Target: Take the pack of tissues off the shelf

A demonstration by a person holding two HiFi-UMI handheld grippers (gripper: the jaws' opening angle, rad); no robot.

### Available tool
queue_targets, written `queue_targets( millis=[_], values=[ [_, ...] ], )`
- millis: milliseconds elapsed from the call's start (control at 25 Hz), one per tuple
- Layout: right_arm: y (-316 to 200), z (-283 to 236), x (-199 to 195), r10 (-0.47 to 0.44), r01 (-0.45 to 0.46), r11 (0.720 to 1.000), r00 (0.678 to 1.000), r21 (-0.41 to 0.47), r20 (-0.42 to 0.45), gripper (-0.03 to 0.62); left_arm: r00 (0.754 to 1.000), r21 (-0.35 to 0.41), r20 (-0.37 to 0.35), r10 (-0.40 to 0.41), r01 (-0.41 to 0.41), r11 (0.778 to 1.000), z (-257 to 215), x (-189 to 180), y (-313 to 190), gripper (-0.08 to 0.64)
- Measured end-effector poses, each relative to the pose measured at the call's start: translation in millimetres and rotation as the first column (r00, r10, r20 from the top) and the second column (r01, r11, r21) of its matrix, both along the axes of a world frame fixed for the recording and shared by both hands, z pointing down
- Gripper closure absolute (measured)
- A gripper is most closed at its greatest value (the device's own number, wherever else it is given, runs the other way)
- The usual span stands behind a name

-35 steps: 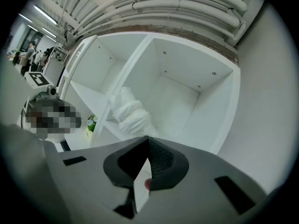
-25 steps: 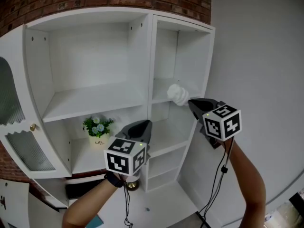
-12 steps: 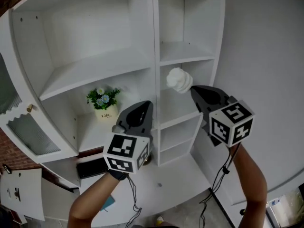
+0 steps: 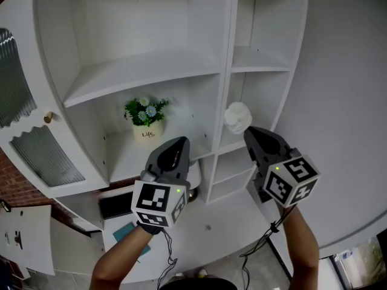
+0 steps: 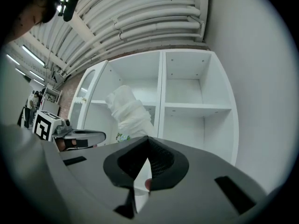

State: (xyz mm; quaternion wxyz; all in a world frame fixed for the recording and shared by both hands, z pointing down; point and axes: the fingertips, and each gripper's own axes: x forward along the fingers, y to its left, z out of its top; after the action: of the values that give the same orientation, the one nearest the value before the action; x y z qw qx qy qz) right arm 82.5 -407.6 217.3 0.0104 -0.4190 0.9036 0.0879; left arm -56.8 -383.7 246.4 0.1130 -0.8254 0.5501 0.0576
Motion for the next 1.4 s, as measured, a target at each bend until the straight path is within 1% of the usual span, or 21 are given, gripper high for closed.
queue_targets(
  millis=[120,240,400,520,640,720,840,960,1080,1160,1280,1400],
  values=[
    [3.7,27.7,-14.5,0.007,-0.007,0.999,1.000,-0.032,0.001,0.592,1.000,-0.012,-0.020,-0.012,0.012,1.000,19.0,-15.6,3.1,0.543],
    [7.0,58.8,-29.8,0.023,-0.024,0.998,1.000,-0.054,-0.010,0.592,1.000,-0.020,-0.022,-0.022,0.022,1.000,41.1,-27.9,6.8,0.543],
    [11.6,102.5,-48.2,0.013,-0.012,0.993,1.000,-0.121,0.013,0.592,0.999,-0.038,-0.018,-0.039,0.038,0.999,73.1,-41.1,12.3,0.543],
    [15.4,139.3,-60.0,0.007,-0.001,0.984,1.000,-0.180,0.028,0.592,0.998,-0.075,-0.019,-0.052,0.051,0.996,107.7,-48.6,15.0,0.543],
    [18.0,180.4,-72.0,0.003,0.000,0.972,1.000,-0.233,0.012,0.592,0.997,-0.122,-0.028,-0.075,0.071,0.990,150.3,-58.4,14.8,0.543],
    [20.6,210.9,-79.3,0.004,-0.003,0.962,1.000,-0.273,0.001,0.592,0.994,-0.162,-0.031,-0.103,0.097,0.982,181.3,-66.2,15.5,0.543],
    [27.8,259.8,-85.4,0.022,-0.019,0.938,1.000,-0.345,0.003,0.592,0.991,-0.234,-0.034,-0.129,0.117,0.965,232.5,-71.1,20.0,0.543],
    [40.1,309.5,-91.4,0.046,-0.045,0.912,0.999,-0.408,-0.008,0.592,0.990,-0.276,-0.030,-0.139,0.125,0.953,274.6,-73.2,26.7,0.543],
    [53.7,356.7,-97.3,0.057,-0.068,0.885,0.998,-0.460,-0.037,0.592,0.987,-0.330,-0.029,-0.157,0.139,0.934,317.0,-77.2,35.1,0.543],
    [60.8,383.0,-100.2,0.059,-0.079,0.869,0.997,-0.489,-0.057,0.592,0.986,-0.365,-0.016,-0.165,0.148,0.919,341.0,-78.9,41.7,0.543],
    [68.8,413.6,-102.8,0.060,-0.097,0.852,0.994,-0.514,-0.089,0.592,0.984,-0.402,-0.001,-0.177,0.162,0.901,369.1,-82.3,50.3,0.543],
    [75.2,437.9,-104.2,0.068,-0.116,0.835,0.992,-0.538,-0.108,0.592,0.980,-0.434,-0.010,-0.198,0.174,0.884,392.4,-87.9,57.5,0.543]
  ],
)
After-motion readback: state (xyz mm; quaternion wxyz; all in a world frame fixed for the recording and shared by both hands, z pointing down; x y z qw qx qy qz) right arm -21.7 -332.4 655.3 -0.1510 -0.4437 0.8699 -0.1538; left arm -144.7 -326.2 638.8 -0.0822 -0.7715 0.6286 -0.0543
